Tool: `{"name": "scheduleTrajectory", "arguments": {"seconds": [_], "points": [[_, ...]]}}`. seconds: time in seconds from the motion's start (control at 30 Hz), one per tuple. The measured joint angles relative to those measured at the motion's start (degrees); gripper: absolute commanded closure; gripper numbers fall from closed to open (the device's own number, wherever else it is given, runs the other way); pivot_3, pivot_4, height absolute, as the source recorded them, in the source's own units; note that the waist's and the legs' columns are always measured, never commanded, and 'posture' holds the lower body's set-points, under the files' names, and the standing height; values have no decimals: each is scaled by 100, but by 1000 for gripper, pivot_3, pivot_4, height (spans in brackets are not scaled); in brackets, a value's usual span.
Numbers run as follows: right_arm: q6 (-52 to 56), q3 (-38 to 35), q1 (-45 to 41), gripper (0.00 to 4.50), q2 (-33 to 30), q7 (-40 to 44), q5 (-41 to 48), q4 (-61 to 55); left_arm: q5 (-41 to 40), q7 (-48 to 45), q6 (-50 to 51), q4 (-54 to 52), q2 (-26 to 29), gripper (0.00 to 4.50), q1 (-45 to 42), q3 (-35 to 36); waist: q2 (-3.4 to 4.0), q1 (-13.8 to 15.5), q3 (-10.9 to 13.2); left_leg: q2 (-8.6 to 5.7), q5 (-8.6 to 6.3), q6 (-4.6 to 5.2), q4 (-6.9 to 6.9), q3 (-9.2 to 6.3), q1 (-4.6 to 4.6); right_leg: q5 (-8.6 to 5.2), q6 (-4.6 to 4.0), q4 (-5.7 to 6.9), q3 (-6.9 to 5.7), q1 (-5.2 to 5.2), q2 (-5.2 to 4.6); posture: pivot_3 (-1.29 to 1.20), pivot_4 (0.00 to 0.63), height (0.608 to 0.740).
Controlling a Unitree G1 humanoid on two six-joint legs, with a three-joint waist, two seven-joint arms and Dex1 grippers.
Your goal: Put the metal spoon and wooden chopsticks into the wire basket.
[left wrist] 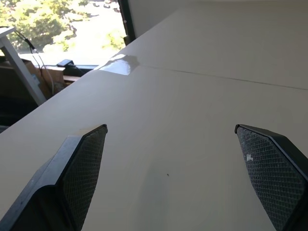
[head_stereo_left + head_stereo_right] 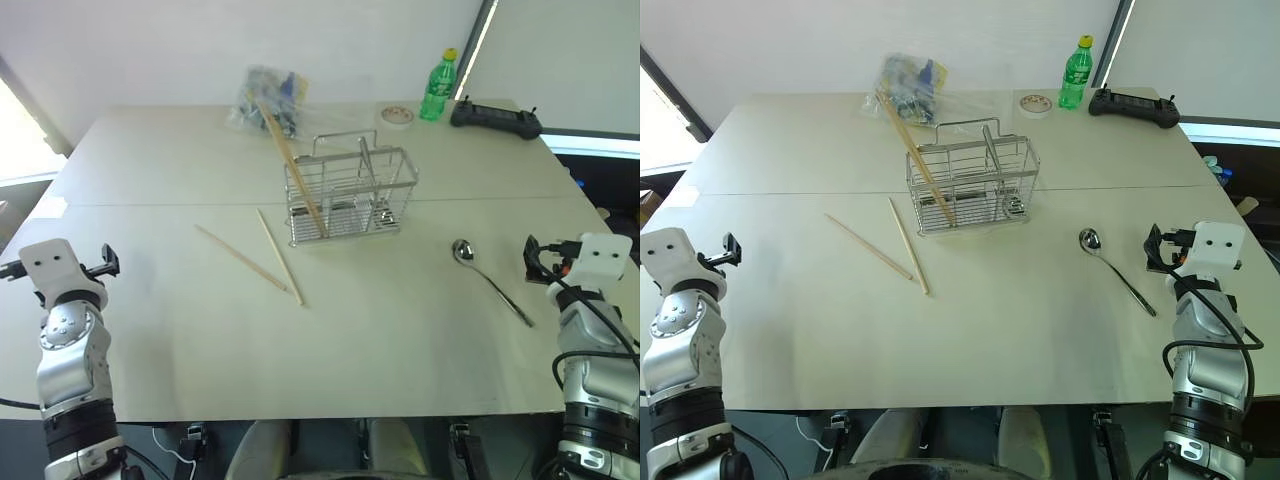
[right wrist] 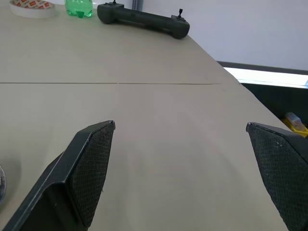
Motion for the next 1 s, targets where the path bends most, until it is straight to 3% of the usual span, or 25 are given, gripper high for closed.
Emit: {"name": "scheduleTrajectory", "arguments": {"seconds": [1.0], "points": [[29, 37, -62, 15, -103, 48, 6, 1, -127, -328, 26, 113, 138, 0, -197, -39, 0, -1, 0, 0, 0, 0, 2, 2, 0, 1, -1, 0, 0, 1, 0, 0, 150, 713]]}}
